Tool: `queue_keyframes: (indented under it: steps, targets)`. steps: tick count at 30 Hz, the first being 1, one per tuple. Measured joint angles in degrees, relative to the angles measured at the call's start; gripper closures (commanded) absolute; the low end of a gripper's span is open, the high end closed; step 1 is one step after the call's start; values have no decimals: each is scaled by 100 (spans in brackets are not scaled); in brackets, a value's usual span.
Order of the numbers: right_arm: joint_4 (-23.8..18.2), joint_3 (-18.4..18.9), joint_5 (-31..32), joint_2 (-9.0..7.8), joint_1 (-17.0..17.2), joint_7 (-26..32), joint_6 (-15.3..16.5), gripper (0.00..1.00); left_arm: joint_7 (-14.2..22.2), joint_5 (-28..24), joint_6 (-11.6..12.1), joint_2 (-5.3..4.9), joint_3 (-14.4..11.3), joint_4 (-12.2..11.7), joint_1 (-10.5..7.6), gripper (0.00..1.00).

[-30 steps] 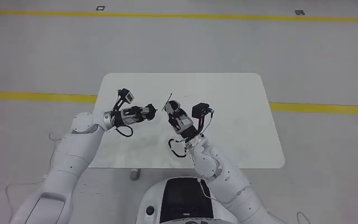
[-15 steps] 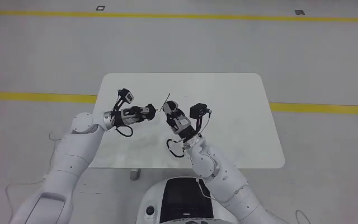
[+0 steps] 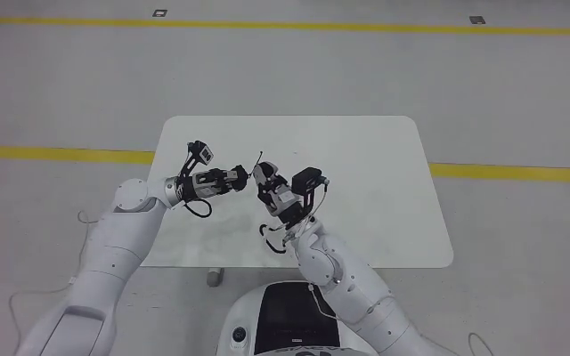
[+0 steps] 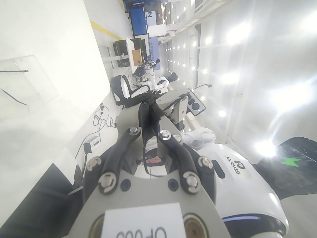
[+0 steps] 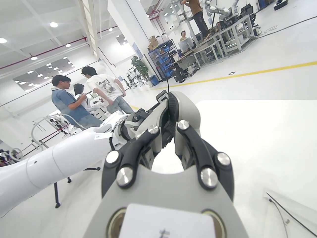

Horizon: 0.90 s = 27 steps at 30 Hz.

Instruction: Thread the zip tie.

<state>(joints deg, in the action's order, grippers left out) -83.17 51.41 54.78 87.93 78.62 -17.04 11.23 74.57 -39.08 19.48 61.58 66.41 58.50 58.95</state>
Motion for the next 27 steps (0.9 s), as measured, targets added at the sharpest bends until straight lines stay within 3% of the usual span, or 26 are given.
queue_keyframes:
  steps: [13,27]
  targets:
    - [193,-111,192,62,-128,-214,-268,100,0,0,0,0,0,0,0,100]
    - [159,-90,238,70,-85,-229,-248,100,0,0,0,0,0,0,0,100]
